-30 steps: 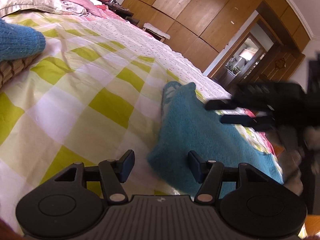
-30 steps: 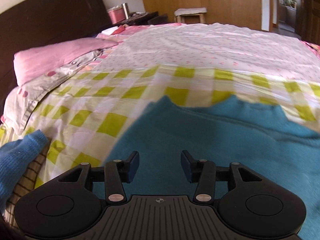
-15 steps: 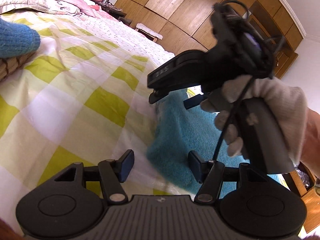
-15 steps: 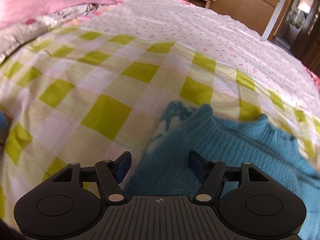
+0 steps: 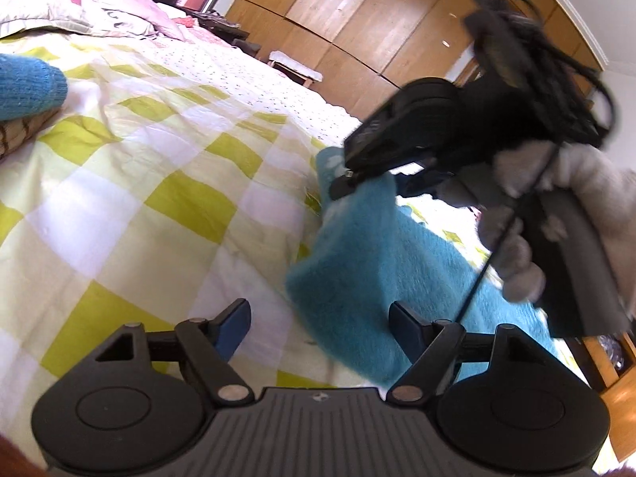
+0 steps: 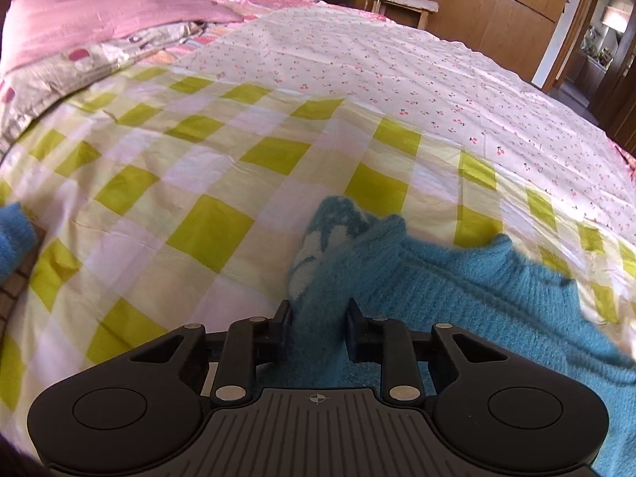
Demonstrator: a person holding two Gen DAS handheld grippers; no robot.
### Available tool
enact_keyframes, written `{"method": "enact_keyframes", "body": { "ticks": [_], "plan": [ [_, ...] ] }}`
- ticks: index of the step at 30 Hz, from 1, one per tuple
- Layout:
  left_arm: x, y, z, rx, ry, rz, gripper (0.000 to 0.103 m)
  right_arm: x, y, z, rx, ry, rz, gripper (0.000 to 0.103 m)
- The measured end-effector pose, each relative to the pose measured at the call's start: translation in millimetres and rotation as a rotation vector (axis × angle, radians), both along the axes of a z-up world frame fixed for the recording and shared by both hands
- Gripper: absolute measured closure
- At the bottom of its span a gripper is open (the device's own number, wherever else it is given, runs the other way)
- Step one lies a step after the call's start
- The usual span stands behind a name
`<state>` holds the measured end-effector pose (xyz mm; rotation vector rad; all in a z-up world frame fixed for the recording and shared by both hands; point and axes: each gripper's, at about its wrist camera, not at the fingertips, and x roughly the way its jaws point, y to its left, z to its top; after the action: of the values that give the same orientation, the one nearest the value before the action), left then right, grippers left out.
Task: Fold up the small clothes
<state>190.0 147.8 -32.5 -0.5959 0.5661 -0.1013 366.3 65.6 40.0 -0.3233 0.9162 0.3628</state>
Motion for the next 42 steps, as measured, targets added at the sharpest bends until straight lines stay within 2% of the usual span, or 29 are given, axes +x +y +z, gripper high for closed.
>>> {"method": "enact_keyframes", "body": {
  "ticks": [2,4,6,10,14,19,22,27,32,38,42],
  "plan": [
    [3.9,-0.7,2.5,-0.019,0.003,-0.014,0.034,-3.5,-8.7,7.0,0.04,0.009,0.003,0.08],
    [7.1,-3.4,6.4,-0.039,0.004,-0.03,0.052,-6.2,-20.3,16.7,0.083,0.01,0.002,0.081],
    [8.6,-9.6,13.7,-0.039,-0.01,-0.047,0.061,-7.8,-35.3,27.4,0.132,0.012,-0.007,0.082],
    [10.2,-34.3,39.4,0.002,-0.072,-0.088,0.065,-12.1,-77.7,54.0,0.243,-0.001,-0.042,0.083],
    [14.0,-65.6,70.9,0.015,-0.15,-0.171,0.066,-17.6,-131.2,83.2,0.348,-0.032,-0.091,0.083],
    [22.3,-127.5,104.2,0.037,-0.224,-0.318,0.066,-26.4,-207.2,113.0,0.44,-0.092,-0.168,0.083],
    [31.2,-170.6,110.8,0.062,-0.236,-0.392,0.066,-29.3,-254.3,117.9,0.466,-0.117,-0.221,0.083],
    [42.4,-232.7,105.7,0.113,-0.198,-0.482,0.066,-25.6,-332.6,89.9,0.53,-0.089,-0.34,0.083],
    [38.8,-286.0,85.5,0.208,-0.153,-0.552,0.066,-24.6,-398.9,39.7,0.63,-0.031,-0.439,0.083],
    [33.3,-328.4,64.4,0.326,-0.128,-0.606,0.066,-28.8,-445.8,-12.9,0.719,0.013,-0.516,0.083],
    [28.9,-338.7,62.1,0.374,-0.135,-0.611,0.064,-36.3,-459.8,-17.2,0.774,0.018,-0.492,0.073]
  ]
}}
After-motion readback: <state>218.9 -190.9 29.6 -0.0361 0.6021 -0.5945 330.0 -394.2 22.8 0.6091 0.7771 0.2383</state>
